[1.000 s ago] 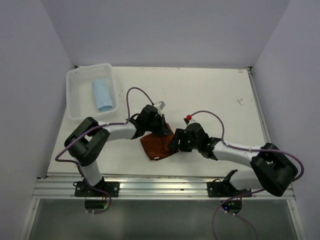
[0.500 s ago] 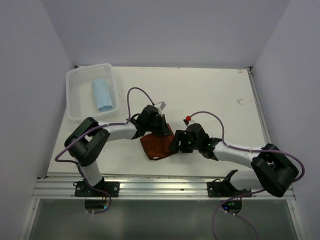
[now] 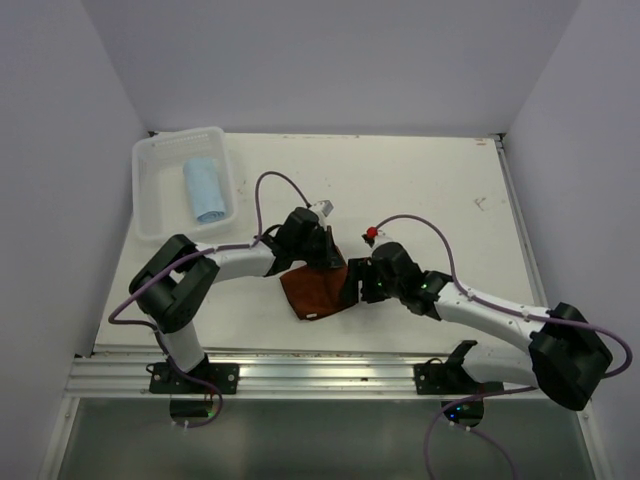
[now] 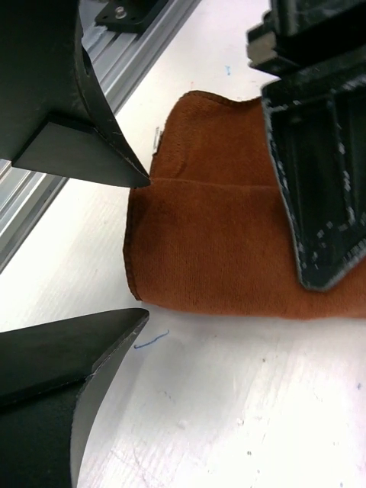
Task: Roll the towels
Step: Roll the towel
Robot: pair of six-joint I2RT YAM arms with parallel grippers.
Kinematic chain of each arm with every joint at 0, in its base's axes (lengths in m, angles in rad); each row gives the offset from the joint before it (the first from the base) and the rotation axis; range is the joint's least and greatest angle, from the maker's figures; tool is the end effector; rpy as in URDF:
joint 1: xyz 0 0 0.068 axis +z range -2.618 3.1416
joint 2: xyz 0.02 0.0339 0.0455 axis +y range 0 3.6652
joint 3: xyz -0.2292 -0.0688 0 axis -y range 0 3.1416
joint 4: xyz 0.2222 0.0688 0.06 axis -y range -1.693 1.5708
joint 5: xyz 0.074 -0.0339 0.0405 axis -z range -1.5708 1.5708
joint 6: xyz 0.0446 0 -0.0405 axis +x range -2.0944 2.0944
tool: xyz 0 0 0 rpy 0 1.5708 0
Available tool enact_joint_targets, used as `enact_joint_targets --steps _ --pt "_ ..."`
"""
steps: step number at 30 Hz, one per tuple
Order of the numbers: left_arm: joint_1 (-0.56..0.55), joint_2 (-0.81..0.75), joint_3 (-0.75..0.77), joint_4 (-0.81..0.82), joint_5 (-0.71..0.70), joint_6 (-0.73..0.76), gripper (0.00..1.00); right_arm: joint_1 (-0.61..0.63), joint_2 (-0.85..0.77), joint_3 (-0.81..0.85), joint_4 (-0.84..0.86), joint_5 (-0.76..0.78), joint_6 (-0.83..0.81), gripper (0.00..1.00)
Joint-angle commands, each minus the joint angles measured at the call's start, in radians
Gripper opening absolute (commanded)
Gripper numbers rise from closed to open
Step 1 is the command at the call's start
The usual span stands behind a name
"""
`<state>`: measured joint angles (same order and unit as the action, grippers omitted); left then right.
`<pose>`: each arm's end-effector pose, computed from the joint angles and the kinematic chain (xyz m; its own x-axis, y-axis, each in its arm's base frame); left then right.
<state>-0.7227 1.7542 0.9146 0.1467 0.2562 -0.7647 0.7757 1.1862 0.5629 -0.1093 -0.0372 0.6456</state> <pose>0.2513 -0.2366 0.1387 -0.8899 -0.1082 -0.4431 0.2355 0.7230 -0.6495 0.1685 0.1676 0.1657 -0.8143 0.0436 -0.5788 -0.2874 0.8362 0.4672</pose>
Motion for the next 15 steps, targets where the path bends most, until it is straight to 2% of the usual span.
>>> enact_joint_targets --steps 1,10,14,15 --pt "-0.007 -0.013 0.043 0.001 -0.02 0.025 0.0 0.039 0.012 0.054 -0.036 0.034 -0.058 0.68" --pt "-0.021 0.001 0.049 0.001 -0.023 0.019 0.0 0.152 0.068 0.097 -0.072 0.152 -0.073 0.67" --pt "-0.026 0.001 0.046 0.002 -0.026 0.015 0.0 0.166 0.089 0.112 -0.13 0.273 -0.077 0.64" --pt "-0.026 0.002 0.046 0.002 -0.025 0.016 0.0 0.168 0.09 0.111 -0.135 0.287 -0.077 0.6"
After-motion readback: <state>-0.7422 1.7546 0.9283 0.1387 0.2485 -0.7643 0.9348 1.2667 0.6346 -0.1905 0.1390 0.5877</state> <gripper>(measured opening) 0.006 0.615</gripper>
